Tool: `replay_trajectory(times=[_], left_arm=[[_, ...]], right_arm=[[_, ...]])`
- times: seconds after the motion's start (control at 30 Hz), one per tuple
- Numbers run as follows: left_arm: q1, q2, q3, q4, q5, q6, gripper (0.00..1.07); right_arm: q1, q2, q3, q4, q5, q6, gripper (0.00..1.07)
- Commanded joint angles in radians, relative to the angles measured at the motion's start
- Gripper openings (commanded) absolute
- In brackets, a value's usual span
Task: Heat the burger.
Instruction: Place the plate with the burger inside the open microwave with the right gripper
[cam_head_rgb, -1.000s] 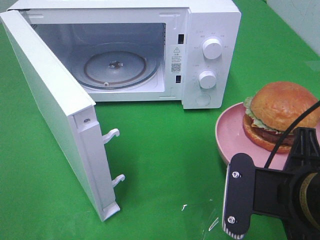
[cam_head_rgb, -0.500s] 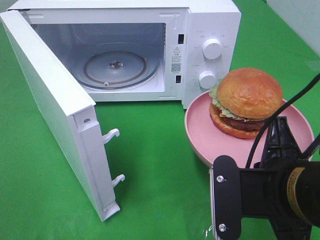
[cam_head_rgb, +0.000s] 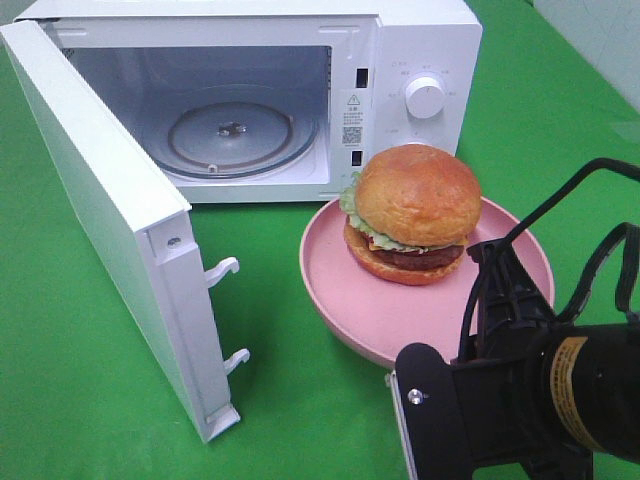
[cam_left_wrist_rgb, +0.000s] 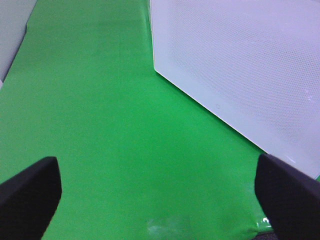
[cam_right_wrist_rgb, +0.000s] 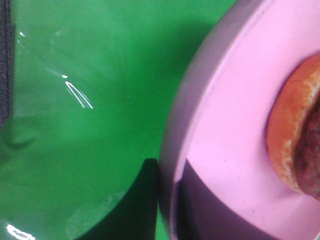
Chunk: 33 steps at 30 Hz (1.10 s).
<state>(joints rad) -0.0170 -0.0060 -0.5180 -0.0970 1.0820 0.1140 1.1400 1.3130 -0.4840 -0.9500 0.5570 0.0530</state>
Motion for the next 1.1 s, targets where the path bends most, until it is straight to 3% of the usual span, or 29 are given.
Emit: replay_trajectory(times=[0.03, 0.27, 0.43, 0.7, 1.0, 1.03, 1.07, 1.1], left_arm=[[0.000, -0.017, 0.002, -0.005, -0.011, -0.003, 0.98], [0.000, -0.017, 0.002, -0.005, -0.011, -0.003, 0.98], [0.000, -0.017, 0.002, -0.005, -0.011, -0.003, 0.98], [0.000, -0.017, 0.002, -0.005, -0.011, -0.003, 0.98], [0.000, -0.017, 0.002, -0.005, -0.011, -0.003, 0.98], [0.000, -0.017, 0.002, -0.005, -0.011, -0.003, 0.98], [0.000, -0.017, 0.002, -0.005, -0.011, -0.003, 0.98], [0.000, -0.017, 0.002, -0.005, -0.011, -0.003, 0.98]], right_arm=[[-0.073, -0.010, -0.003, -0.068, -0.055, -0.093, 0.00], [-0.190, -0.010, -0.003, -0.036, -0.239, -0.325, 0.00], [-0.225, -0.010, -0.003, 0.002, -0.282, -0.434, 0.00], [-0.322, -0.010, -0.003, 0.162, -0.315, -0.728, 0.00], [-0.425, -0.010, -0.003, 0.487, -0.397, -1.181, 0.00], [-0.445, -0.010, -0.003, 0.599, -0.418, -1.318, 0.00], [-0.445, -0.010, -0.003, 0.599, -0.418, -1.318, 0.00], [-0.464, -0.010, -0.003, 0.692, -0.429, -1.436, 0.00]])
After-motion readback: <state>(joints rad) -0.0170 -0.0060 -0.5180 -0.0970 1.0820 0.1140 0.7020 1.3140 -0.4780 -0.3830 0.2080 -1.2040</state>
